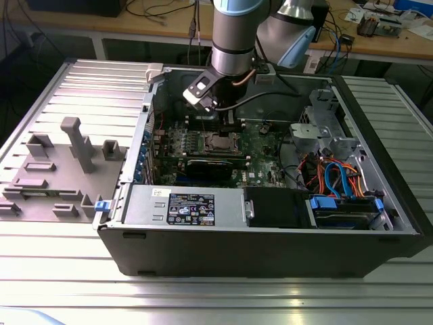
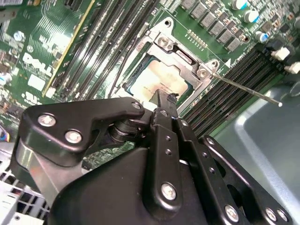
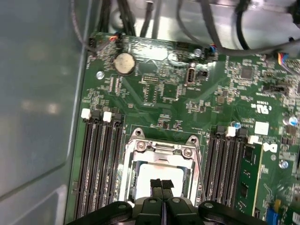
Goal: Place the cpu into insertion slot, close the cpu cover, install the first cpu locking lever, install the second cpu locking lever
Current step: 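Install the first cpu locking lever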
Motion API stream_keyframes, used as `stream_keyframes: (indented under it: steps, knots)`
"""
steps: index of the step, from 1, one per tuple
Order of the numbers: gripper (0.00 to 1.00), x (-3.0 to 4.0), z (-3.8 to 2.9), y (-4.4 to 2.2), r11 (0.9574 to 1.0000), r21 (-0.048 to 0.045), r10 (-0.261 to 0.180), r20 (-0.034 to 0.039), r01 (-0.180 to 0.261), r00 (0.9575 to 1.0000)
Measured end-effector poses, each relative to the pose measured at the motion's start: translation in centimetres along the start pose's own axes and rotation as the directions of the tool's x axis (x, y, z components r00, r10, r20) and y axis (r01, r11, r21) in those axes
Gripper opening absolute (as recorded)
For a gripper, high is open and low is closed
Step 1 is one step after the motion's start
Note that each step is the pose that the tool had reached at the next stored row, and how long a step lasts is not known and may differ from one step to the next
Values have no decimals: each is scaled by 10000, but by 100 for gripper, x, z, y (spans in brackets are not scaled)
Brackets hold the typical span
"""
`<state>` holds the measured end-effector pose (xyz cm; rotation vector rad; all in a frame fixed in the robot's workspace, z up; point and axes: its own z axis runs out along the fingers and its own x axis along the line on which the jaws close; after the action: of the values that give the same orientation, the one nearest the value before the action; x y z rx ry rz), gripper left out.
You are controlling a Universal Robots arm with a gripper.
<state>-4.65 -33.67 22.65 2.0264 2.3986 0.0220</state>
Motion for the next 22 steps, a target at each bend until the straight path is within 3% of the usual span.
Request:
stream_keyframes:
  steps: [4,19,22]
  knots:
    - [11,0,0,0,9973,6,-732,-9,732,9973]
    - [11,0,0,0,9972,6,-754,-9,754,9972]
    - [11,0,0,0,9955,8,-948,-11,948,9955]
